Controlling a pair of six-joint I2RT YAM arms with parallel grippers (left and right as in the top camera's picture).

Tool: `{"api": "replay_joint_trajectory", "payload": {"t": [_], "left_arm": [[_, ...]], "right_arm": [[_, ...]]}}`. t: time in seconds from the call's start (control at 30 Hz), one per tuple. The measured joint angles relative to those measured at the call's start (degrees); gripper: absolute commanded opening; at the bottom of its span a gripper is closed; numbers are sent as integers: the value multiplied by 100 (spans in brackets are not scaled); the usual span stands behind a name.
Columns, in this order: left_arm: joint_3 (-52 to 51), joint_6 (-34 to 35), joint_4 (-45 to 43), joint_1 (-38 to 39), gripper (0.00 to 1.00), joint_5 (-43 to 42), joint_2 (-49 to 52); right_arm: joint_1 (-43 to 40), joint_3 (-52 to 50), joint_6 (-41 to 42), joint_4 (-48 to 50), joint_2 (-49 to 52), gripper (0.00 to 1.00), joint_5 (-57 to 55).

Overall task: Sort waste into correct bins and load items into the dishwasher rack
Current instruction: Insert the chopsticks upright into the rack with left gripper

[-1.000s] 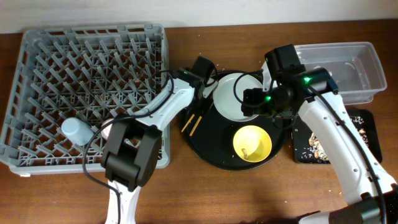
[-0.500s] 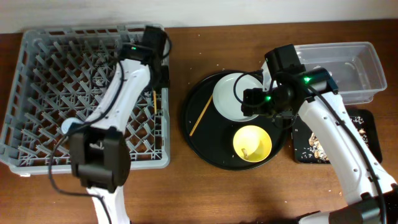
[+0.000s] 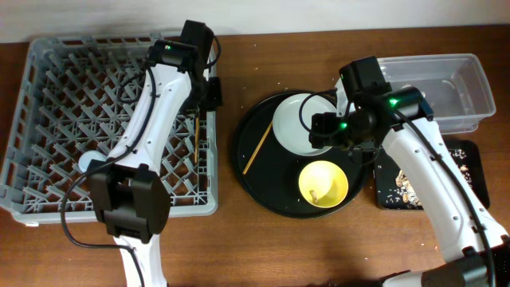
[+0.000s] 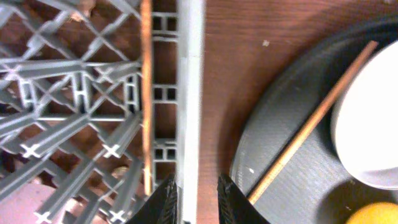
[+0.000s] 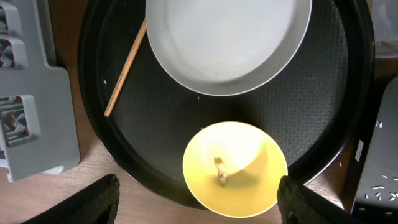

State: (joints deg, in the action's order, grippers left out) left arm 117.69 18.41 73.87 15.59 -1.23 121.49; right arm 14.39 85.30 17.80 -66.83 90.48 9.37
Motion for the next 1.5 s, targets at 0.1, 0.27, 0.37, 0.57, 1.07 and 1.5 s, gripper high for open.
{"api": "replay_joint_trajectory", "payload": {"t": [0.1, 0.27, 0.37, 0.57, 1.07, 1.5], "left_arm": [[17, -195, -7, 284, 23, -96, 0], [-278, -509, -487, 1213, 38, 251, 175], [-619, -723, -756, 1567, 44, 291, 693], [-697, -946, -988, 1843, 39, 321, 1178], [2006, -929, 1561, 1220, 0, 348, 1711], [3025, 114, 1998, 33, 22, 970, 2190]], "right_arm": [[0, 0, -2, 2, 0, 82, 0], [-2, 0, -4, 9, 0, 83, 0], [0, 0, -2, 0, 0, 83, 2], [0, 0, 0, 2, 0, 83, 0], [0, 0, -2, 4, 0, 83, 2], [0, 0, -4, -4, 2, 83, 0]]}}
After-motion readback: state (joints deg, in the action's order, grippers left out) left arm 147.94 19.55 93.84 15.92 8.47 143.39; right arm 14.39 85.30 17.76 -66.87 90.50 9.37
